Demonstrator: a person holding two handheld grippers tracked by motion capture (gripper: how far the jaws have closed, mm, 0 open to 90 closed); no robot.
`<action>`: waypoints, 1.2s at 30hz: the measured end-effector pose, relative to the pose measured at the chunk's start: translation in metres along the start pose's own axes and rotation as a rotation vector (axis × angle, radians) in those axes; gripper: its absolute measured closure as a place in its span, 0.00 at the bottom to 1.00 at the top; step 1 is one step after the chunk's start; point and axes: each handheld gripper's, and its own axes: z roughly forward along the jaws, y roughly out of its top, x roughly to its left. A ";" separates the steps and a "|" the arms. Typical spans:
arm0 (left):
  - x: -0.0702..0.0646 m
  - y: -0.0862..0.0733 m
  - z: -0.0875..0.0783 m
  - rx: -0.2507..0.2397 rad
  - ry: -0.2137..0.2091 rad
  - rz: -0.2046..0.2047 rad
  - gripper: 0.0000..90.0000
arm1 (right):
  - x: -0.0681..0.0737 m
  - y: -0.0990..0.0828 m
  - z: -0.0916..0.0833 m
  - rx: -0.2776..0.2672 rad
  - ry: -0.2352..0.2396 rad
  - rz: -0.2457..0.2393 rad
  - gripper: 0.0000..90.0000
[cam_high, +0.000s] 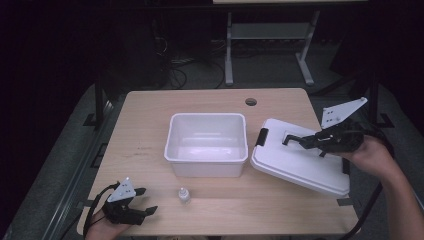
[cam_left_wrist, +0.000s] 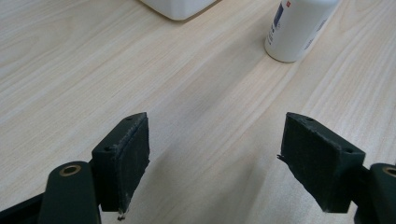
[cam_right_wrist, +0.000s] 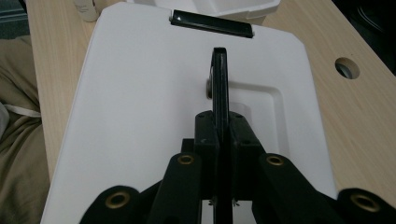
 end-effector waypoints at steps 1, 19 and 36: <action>0.000 0.000 0.000 -0.002 0.001 -0.003 0.26 | 0.000 -0.002 0.000 -0.002 0.001 0.003 0.93; -0.001 0.001 0.001 0.002 0.000 0.007 0.26 | 0.002 -0.034 0.025 0.022 0.028 0.051 0.93; -0.002 0.001 0.001 0.000 -0.004 0.005 0.26 | 0.003 -0.062 0.063 0.059 0.064 0.098 0.93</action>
